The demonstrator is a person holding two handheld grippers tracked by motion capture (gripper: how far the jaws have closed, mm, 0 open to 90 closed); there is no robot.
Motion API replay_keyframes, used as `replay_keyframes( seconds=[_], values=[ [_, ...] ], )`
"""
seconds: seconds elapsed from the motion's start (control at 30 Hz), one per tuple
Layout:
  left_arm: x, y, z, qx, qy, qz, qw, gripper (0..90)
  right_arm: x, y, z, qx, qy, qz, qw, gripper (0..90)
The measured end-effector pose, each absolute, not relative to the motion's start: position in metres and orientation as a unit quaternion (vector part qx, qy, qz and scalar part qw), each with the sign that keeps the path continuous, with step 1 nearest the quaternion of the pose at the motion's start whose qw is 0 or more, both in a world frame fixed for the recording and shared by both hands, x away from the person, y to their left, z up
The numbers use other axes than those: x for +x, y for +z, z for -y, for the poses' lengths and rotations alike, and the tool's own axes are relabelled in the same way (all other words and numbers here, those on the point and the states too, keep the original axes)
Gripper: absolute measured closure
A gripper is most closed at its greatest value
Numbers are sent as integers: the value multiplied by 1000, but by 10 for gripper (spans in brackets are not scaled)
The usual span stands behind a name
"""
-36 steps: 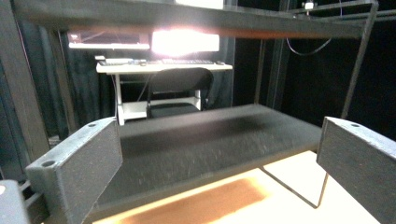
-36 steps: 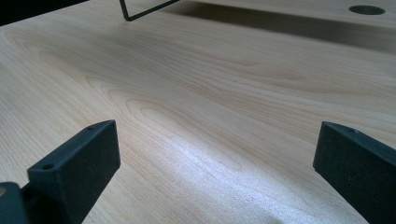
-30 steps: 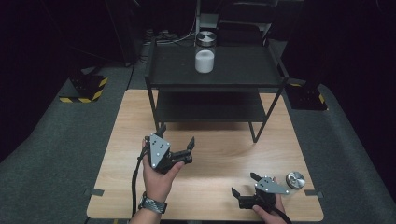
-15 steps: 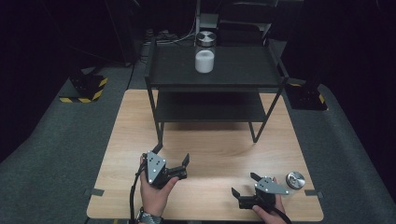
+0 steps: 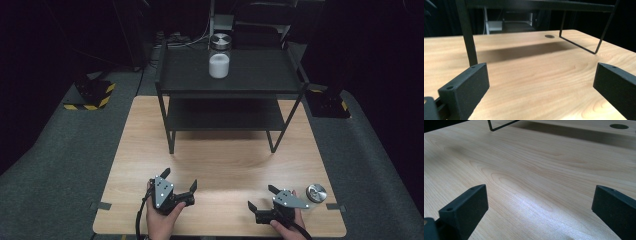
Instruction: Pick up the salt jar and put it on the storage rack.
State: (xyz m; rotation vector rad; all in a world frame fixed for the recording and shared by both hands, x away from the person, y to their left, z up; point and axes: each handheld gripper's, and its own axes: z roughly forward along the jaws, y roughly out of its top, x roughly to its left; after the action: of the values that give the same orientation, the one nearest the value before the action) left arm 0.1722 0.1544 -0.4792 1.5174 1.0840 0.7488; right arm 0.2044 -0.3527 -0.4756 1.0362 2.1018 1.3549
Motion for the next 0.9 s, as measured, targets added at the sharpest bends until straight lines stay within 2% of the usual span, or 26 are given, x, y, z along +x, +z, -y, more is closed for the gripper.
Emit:
replay_keyframes(
  seconds=[0.43,0.9],
  values=[
    [167,-489,-158,655,284,-481,509,5,204,-475,352,375,488,-758,216,3],
    [175,-479,-155,692,258,-495,457,7,203,-475,349,376,485,-759,217,3]
  ],
)
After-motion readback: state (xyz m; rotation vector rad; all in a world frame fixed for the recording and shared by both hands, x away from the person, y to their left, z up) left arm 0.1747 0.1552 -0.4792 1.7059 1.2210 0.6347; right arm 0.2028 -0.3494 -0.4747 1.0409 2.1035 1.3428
